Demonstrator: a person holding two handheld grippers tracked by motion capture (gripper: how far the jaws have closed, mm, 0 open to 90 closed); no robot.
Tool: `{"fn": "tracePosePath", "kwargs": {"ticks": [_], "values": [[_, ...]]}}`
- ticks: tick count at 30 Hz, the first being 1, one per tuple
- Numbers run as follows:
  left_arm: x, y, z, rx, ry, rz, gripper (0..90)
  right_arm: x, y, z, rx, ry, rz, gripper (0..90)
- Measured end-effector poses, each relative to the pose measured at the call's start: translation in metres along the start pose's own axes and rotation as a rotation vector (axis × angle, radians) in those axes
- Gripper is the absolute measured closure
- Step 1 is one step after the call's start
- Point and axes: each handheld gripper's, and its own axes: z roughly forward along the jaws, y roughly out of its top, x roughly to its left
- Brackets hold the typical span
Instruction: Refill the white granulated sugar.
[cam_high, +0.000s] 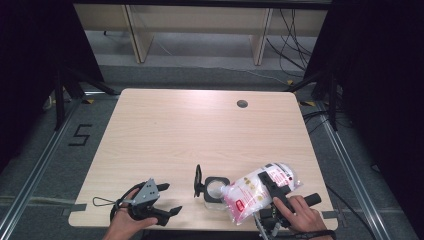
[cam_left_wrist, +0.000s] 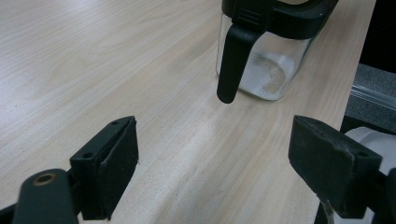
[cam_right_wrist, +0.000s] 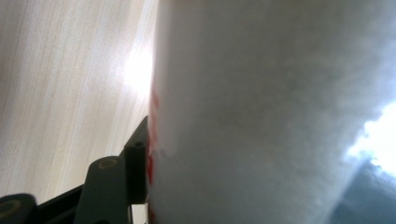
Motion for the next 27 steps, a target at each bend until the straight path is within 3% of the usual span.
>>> {"fn": "tracePosePath", "kwargs": {"ticks": [2,3,4,13,17,18,22,23,24,25,27], "values": [[0.0007,0.0004,-0.0005,0.004,-0.005,0.009,15.9,0.0013,-0.0001,-0.0009,0.008,0.006,0.019,41.2],[0.0030,0.0011,-0.0010,0.008,-0.005,0.041,15.9,0.0018,-0.0002,-0.0011,0.012,0.009,0.026,41.1],[0.0028,0.0010,-0.0010,0.007,-0.005,0.037,15.9,-0.0005,0.0000,-0.0001,-0.004,-0.003,-0.001,41.1],[0.0029,0.0010,-0.0011,0.008,-0.005,0.038,15.9,-0.0014,0.0001,-0.0011,-0.001,-0.007,-0.007,41.2],[0.0030,0.0009,-0.0011,0.008,-0.005,0.038,15.9,-0.0009,-0.0004,-0.0021,0.014,-0.001,-0.006,41.2],[0.0012,0.0003,-0.0007,0.002,0.001,0.014,15.9,-0.0009,-0.0004,-0.0021,0.014,-0.002,-0.008,41.2],[0.0024,0.0007,-0.0004,0.002,-0.003,0.033,15.9,0.0004,0.0002,-0.0041,0.044,0.011,-0.003,41.3],[0.0017,0.0004,-0.0003,0.002,-0.003,0.021,15.9,0.0011,0.0000,-0.0030,0.029,-0.003,-0.007,41.3],[0.0010,0.0001,-0.0003,0.001,-0.001,0.009,15.9,-0.0023,0.0009,-0.0027,0.024,0.006,-0.051,41.3],[0.0024,0.0006,-0.0004,0.002,-0.003,0.031,15.9,-0.0017,0.0008,-0.0024,0.020,0.005,-0.047,41.3],[0.0011,0.0000,-0.0003,-0.001,-0.001,0.007,15.9,-0.0019,0.0009,-0.0023,0.016,0.005,-0.047,41.3]]}}
